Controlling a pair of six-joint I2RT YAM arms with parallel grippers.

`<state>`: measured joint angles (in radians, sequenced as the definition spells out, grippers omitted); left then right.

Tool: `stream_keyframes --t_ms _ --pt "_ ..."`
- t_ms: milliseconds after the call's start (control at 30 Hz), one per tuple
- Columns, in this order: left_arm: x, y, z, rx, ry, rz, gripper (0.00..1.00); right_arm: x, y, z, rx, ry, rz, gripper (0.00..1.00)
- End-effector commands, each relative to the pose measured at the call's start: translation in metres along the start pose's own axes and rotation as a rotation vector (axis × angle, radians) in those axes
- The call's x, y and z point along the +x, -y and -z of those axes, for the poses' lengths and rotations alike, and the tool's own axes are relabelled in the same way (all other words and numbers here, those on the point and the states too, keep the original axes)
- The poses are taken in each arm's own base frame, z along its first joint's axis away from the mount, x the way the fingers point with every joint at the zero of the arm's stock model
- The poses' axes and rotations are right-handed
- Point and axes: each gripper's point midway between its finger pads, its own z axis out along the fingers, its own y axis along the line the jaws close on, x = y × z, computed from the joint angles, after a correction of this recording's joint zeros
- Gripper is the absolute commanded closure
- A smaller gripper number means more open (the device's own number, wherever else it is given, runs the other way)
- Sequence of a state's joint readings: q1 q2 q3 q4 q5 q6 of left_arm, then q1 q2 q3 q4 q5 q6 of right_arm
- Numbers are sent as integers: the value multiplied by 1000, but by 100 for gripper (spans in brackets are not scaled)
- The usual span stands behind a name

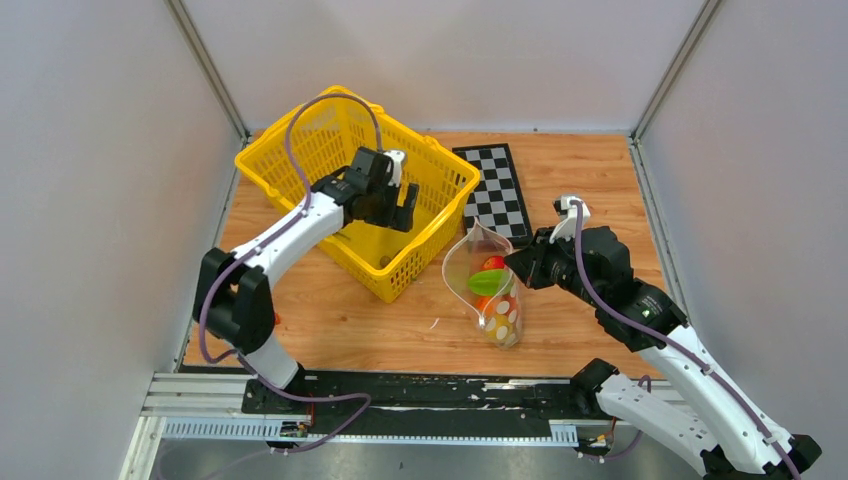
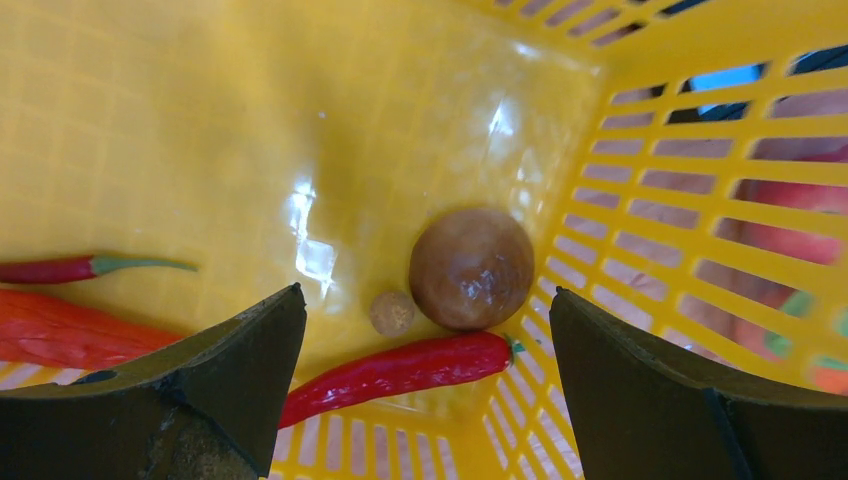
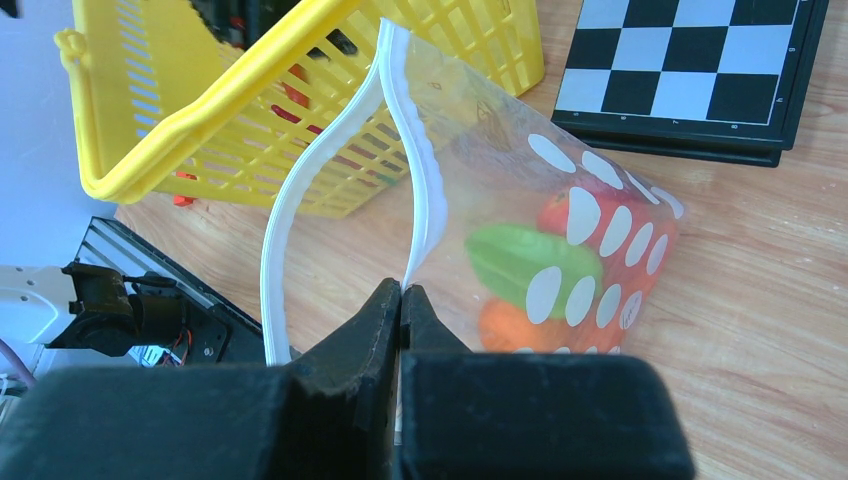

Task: Place the food in the zip-top bag and seal the zipper
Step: Pick up the fake fruit from the bin.

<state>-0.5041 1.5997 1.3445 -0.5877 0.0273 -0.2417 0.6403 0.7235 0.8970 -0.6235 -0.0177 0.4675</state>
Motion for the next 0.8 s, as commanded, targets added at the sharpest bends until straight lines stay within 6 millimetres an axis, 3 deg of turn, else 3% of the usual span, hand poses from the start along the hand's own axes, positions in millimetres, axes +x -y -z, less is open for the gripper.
stream_keyframes --t_ms 0,300,533,767 --pt "17 0 -18 15 -104 -8 3 -17 -11 5 -37 64 -7 100" --pt "59 7 -71 82 -244 6 10 -15 -10 1 -38 56 -6 100" --pt "76 18 -70 170 -274 -9 14 -15 -8 1 -29 58 -4 100" --pt "90 18 -80 134 -313 -73 17 -14 -10 -3 -35 46 -2 100"
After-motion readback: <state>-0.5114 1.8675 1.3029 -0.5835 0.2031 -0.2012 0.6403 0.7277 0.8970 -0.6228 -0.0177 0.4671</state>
